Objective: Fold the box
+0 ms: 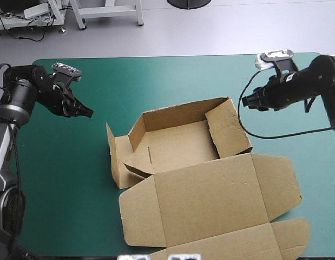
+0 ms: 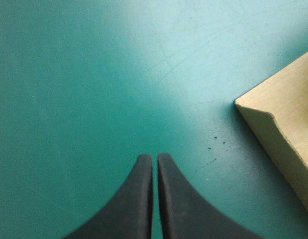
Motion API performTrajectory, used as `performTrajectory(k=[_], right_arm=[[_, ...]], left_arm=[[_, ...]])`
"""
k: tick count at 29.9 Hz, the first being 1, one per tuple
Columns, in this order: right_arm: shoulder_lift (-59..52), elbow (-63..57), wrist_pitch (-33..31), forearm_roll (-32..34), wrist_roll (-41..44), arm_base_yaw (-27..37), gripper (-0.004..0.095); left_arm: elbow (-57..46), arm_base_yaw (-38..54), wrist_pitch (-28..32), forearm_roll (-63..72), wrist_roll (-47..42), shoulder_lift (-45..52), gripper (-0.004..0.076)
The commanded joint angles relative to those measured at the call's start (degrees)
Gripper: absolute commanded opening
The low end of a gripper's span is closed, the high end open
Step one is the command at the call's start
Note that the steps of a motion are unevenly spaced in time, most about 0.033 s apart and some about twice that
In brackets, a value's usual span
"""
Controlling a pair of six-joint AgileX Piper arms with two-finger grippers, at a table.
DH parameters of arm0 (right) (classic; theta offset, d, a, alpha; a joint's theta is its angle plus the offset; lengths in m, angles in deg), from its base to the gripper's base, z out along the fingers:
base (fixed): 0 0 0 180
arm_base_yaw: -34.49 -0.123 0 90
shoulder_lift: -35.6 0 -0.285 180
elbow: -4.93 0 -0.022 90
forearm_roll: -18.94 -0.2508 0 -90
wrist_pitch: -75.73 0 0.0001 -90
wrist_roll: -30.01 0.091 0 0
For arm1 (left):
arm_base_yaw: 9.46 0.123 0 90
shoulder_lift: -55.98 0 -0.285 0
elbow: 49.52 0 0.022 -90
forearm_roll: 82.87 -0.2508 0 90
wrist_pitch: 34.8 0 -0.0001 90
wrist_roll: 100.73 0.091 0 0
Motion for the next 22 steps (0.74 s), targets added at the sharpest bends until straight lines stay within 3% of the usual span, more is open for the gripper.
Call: performTrajectory(k=[1, 22], right_arm=[[-1.5, -2.3, -0.5, -1.3, -0.9, 0.0, 0.0397], [10.9, -4.2, -0.5, -6.8, -5.8, 0.0, 0.0397]], left_arm=[[1.4, 0.0, 1.1, 2.8, 0.0, 2.5, 0.0017], [1.4, 0.0, 1.2, 3.0, 1.3, 2.5, 0.0017]])
